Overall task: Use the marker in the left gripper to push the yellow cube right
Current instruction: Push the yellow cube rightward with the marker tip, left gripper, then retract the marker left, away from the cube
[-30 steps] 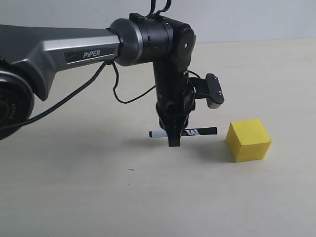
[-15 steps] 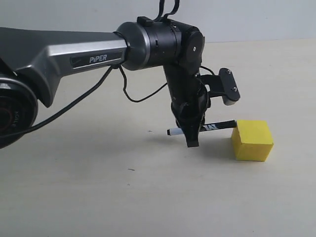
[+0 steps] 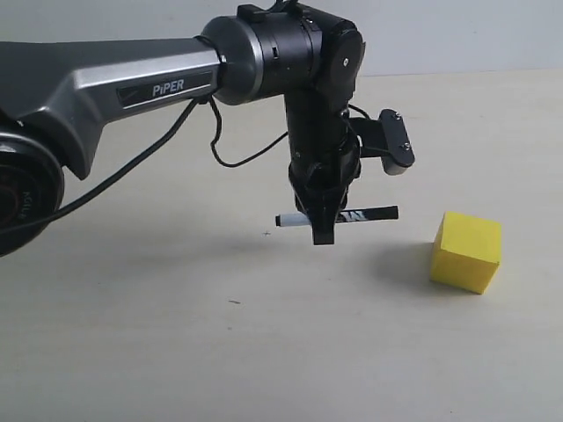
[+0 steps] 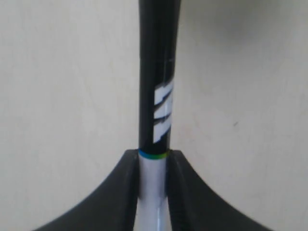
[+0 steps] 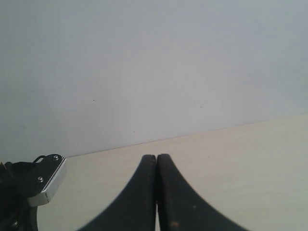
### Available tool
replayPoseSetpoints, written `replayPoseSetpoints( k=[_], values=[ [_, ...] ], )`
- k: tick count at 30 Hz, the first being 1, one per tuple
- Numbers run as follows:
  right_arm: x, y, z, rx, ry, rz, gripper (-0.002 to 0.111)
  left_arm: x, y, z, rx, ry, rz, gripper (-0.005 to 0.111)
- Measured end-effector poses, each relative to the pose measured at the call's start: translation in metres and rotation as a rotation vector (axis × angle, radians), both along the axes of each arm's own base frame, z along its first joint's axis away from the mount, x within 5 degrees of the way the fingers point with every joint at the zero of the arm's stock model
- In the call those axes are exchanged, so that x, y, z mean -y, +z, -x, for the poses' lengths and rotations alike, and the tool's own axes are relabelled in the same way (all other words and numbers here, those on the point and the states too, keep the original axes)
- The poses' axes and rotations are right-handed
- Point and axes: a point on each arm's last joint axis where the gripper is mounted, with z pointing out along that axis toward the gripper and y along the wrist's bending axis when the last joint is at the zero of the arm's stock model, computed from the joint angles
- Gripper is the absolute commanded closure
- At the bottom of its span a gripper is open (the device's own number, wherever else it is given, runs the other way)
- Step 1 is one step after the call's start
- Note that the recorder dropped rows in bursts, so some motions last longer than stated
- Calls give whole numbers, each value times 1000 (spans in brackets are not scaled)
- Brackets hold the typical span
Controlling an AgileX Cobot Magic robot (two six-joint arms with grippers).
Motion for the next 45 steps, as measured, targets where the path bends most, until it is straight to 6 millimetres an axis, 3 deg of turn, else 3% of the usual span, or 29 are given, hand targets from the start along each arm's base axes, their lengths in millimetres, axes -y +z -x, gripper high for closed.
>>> replayPoseSetpoints(
  k=[6, 16, 26, 37, 45],
  values=[
    [0, 0, 0, 0, 0, 0, 108, 3, 0, 5, -15, -13, -4, 107],
    [0, 0, 0, 0, 0, 0, 108, 33, -10, 40, -31, -119, 8, 107],
    [0, 0, 0, 0, 0, 0, 108, 34, -9, 41, -53, -111, 29, 107],
    [0, 0, 0, 0, 0, 0, 108, 17, -9, 20, -62, -47, 19, 107],
    [0, 0, 0, 0, 0, 0, 108, 41, -6, 38, -27, -101, 118, 107]
  ],
)
